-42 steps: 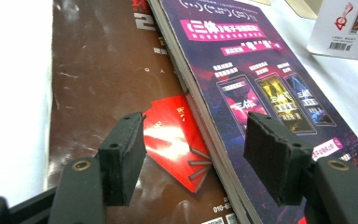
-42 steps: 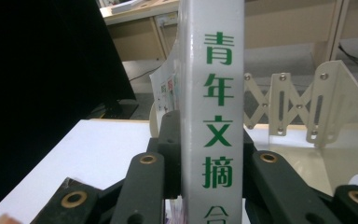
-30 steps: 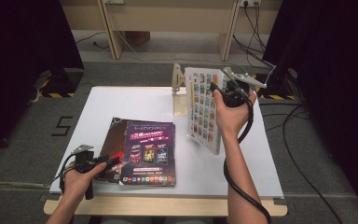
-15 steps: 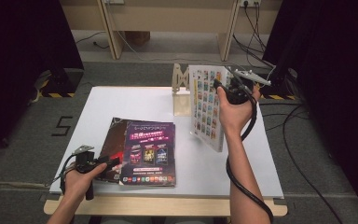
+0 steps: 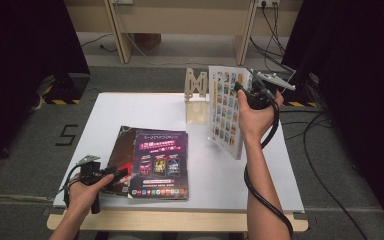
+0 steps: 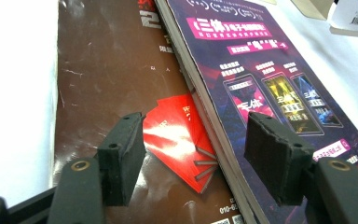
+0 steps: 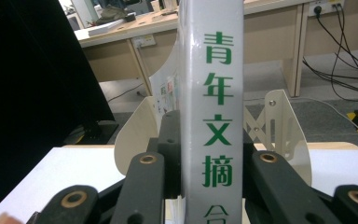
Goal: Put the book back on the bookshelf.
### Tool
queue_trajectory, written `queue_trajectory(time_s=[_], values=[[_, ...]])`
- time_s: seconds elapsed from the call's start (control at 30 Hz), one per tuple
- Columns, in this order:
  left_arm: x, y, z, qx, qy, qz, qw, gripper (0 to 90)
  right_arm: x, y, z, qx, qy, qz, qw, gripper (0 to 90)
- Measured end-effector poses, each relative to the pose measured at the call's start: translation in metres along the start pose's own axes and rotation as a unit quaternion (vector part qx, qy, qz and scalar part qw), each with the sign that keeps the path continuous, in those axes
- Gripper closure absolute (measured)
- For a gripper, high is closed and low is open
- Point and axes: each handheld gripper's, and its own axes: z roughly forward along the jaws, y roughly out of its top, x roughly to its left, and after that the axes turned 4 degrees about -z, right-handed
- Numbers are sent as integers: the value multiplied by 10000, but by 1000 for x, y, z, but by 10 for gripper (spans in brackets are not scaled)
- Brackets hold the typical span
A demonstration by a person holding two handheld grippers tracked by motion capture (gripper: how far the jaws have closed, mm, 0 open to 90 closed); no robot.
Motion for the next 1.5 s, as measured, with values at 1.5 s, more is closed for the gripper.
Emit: queue_trajectory(time_s=[1.5], values=[[4,-1,1,47,45,-20,10000,370,-33,13,-4,-345,-565,105,9978,742]])
